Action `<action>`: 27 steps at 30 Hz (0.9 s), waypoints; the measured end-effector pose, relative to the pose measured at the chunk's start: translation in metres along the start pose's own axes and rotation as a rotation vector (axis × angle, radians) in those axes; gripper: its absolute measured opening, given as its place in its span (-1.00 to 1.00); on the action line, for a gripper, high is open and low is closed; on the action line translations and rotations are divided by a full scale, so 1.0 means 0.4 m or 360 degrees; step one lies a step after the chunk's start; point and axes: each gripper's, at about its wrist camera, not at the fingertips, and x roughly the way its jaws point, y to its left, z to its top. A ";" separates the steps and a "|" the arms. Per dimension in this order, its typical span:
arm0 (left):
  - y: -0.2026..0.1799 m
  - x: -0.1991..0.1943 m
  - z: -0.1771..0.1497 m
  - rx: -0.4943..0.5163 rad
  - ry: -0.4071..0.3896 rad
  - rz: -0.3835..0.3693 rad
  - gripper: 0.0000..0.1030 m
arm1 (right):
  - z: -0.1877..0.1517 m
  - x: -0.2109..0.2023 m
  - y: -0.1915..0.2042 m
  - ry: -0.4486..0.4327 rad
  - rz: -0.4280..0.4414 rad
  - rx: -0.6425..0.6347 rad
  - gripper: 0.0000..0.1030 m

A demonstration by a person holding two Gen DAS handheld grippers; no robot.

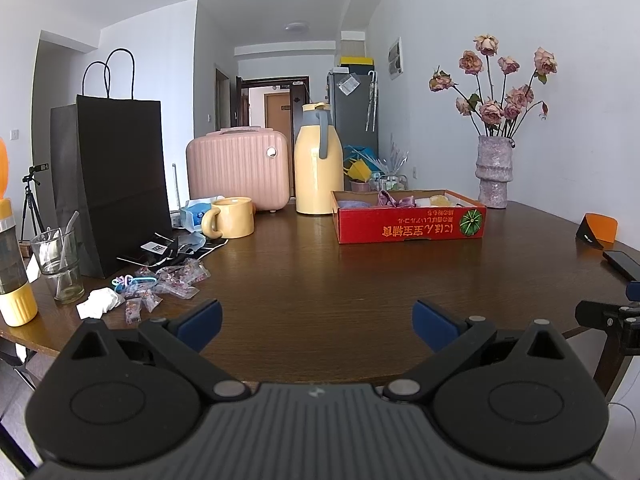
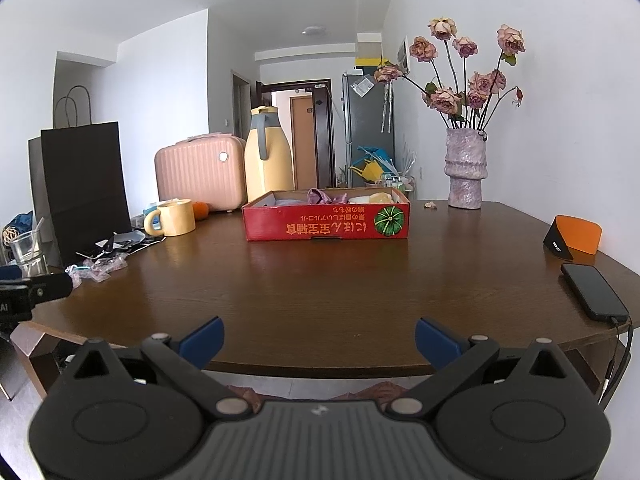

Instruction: Organize soft objects

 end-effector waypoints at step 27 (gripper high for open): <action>0.004 -0.001 -0.008 0.0010 -0.0019 -0.0018 1.00 | -0.001 0.004 -0.006 0.0006 -0.0003 0.0013 0.99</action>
